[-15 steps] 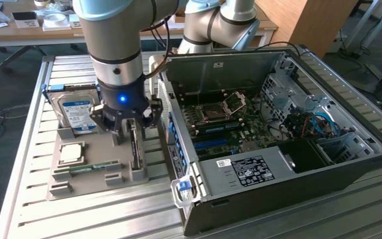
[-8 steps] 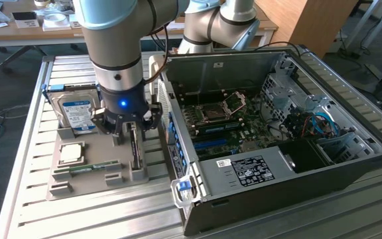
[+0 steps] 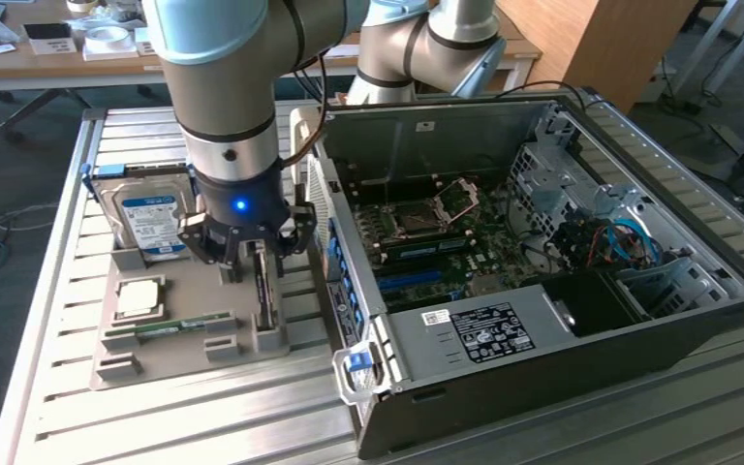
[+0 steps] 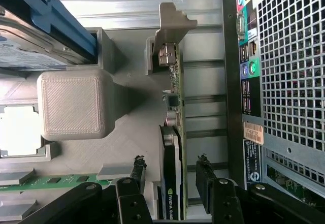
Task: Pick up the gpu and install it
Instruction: 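Pick up the gpu and move the gpu toward the slot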
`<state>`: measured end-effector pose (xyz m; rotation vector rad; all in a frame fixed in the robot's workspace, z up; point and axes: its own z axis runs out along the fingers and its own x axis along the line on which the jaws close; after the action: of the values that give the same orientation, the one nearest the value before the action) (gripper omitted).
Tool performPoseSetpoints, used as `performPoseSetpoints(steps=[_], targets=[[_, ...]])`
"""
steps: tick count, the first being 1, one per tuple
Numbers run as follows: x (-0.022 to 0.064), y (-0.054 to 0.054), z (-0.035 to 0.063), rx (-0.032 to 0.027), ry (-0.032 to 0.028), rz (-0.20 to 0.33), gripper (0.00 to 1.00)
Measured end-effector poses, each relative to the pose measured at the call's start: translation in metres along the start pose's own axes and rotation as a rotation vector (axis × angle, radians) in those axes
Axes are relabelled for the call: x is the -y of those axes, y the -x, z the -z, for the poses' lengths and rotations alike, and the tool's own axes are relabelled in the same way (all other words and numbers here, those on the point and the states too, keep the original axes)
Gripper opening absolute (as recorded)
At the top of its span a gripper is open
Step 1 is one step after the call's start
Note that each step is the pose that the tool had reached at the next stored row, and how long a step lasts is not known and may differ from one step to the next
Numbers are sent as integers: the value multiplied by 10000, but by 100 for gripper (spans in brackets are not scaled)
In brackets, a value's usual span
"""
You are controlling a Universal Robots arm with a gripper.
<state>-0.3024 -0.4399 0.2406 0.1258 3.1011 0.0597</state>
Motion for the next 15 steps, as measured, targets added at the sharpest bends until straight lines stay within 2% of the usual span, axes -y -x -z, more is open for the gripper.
performPoseSetpoints(steps=[12, 15], targets=[[2, 0, -47, 0, -1, 0, 53], [1, -1, -84, 1, -1, 1, 53]])
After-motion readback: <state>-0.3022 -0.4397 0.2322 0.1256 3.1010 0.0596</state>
